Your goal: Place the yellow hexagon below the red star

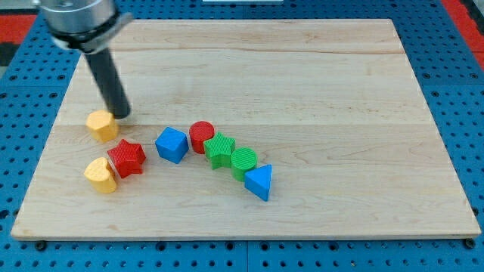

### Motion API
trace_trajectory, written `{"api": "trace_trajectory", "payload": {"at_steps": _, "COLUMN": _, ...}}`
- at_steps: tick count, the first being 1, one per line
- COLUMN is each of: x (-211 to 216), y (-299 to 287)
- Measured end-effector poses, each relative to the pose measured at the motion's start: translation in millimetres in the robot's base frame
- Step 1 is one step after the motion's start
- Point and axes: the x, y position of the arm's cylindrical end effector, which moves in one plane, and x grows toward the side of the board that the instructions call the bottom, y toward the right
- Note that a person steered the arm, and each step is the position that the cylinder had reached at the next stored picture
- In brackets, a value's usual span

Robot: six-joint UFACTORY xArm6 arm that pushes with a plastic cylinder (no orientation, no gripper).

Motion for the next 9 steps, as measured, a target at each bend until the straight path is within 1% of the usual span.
{"api": "trace_trajectory", "payload": {"at_steps": 1, "x": 17, "y": -1}}
{"api": "trace_trajectory", "payload": {"at_steps": 2, "x": 18, "y": -23}}
{"api": "trace_trajectory", "payload": {"at_steps": 3, "x": 20, "y": -29}}
{"api": "trace_trajectory", "payload": {"at_steps": 5, "x": 46, "y": -31}}
{"api": "trace_trajectory", "payload": {"at_steps": 8, "x": 103, "y": -38}}
{"api": "trace_trajectory", "payload": {"at_steps": 9, "x": 95, "y": -75}}
